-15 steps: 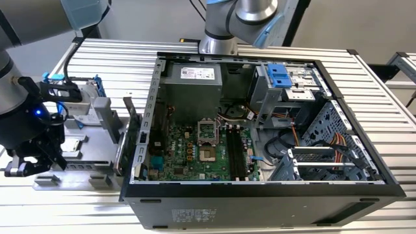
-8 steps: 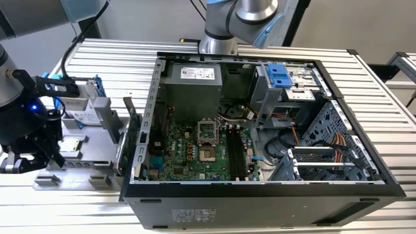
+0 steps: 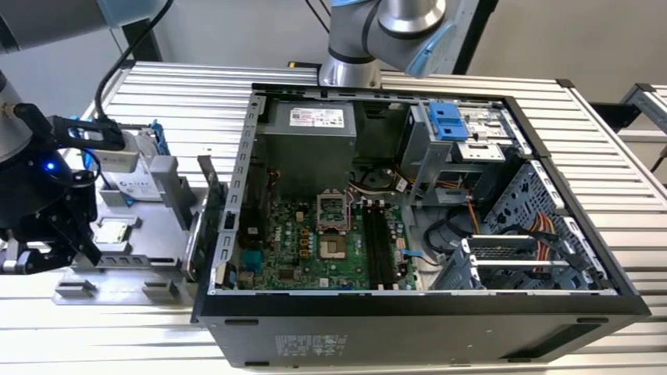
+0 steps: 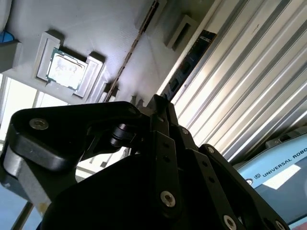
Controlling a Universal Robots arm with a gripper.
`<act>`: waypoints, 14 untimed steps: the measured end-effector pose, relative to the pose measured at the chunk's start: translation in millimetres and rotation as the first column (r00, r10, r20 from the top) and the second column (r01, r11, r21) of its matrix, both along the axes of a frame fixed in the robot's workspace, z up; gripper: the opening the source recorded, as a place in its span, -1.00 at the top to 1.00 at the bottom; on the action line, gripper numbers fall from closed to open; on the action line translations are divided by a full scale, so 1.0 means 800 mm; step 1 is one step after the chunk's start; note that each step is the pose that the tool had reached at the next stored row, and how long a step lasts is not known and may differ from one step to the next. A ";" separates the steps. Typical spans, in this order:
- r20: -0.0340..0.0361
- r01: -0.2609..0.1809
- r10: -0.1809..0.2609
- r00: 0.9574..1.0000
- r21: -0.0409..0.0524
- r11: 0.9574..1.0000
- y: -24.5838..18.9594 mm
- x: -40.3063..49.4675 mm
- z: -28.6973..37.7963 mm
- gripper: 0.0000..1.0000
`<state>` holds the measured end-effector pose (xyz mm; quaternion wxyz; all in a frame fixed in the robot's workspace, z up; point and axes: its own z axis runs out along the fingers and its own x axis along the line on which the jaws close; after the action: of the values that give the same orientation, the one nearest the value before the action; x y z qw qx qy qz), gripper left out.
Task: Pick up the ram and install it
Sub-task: 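Pick up the ram and move it above insertion slot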
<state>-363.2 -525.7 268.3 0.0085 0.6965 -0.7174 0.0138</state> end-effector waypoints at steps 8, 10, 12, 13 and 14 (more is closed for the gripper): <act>0.000 0.000 0.000 1.000 0.000 1.000 0.0000 0.000 0.0104 1.00; 0.000 0.000 0.000 1.000 0.000 1.000 0.0000 0.000 0.0134 1.00; 0.000 0.000 0.000 1.000 0.000 1.000 -0.0001 0.000 0.0168 1.00; 0.000 0.000 0.000 1.000 0.000 1.000 -0.0001 0.000 0.0185 1.00; 0.000 0.000 0.000 1.000 0.000 1.000 -0.0001 0.000 0.0201 1.00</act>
<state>-363.2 -525.8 284.3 0.0086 0.6966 -0.7173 0.0138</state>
